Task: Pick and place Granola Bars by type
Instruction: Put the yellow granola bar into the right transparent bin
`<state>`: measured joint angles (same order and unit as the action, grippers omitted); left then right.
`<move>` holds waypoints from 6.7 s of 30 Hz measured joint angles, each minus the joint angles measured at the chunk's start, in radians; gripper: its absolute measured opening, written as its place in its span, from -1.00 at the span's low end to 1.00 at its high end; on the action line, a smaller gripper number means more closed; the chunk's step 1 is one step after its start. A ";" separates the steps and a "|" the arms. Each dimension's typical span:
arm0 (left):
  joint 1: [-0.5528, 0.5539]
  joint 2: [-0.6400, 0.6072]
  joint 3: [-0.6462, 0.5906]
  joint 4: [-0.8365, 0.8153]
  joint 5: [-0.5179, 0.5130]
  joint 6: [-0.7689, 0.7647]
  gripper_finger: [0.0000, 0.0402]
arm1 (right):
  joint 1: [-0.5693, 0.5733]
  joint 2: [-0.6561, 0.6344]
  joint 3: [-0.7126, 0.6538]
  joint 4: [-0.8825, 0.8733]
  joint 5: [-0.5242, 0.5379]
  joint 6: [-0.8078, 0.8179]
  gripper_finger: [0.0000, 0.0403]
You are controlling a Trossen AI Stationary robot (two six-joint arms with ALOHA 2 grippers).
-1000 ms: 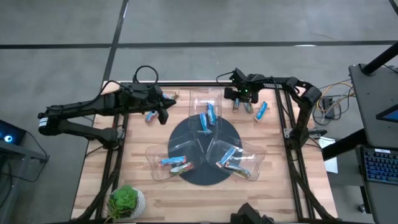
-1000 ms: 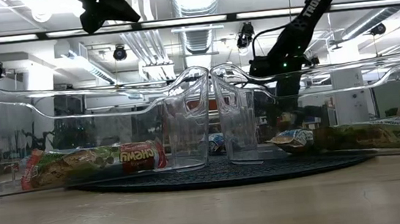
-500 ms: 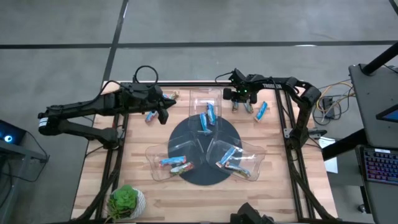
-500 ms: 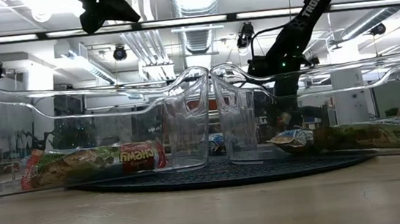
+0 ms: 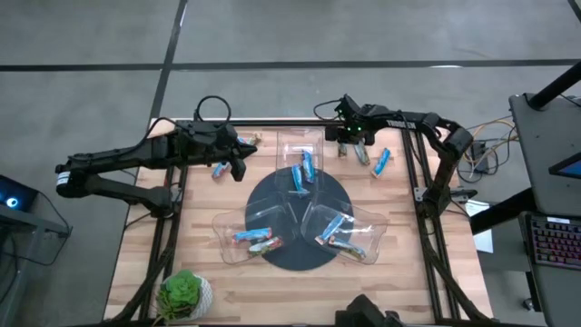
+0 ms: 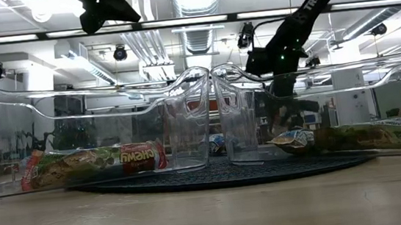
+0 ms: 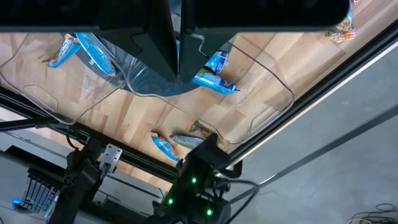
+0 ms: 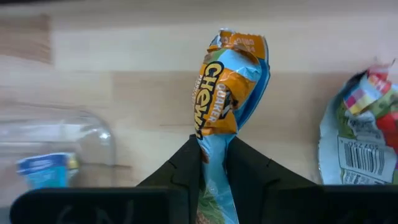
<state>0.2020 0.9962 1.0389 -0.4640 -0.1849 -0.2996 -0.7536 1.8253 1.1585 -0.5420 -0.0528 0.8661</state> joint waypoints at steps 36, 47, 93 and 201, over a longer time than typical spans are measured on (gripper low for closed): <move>0.000 0.000 0.000 0.000 0.000 -0.011 -1.00 | 0.358 -0.563 0.061 -0.060 0.000 -0.136 -0.74; 0.000 0.000 0.000 0.001 0.000 -0.011 -1.00 | 0.606 -0.599 0.061 -0.166 -0.011 -0.111 -0.74; 0.000 0.000 0.000 0.000 0.004 -0.008 -1.00 | 0.915 -0.316 -0.095 -0.196 -0.159 -0.167 -0.74; 0.000 0.000 0.000 0.000 0.004 -0.008 -1.00 | 0.985 -0.320 -0.068 -0.384 -0.157 -0.345 -0.96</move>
<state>0.2020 0.9962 1.0389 -0.4641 -0.1810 -0.3073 0.2310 1.5051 1.0901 -0.9263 -0.2100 0.5214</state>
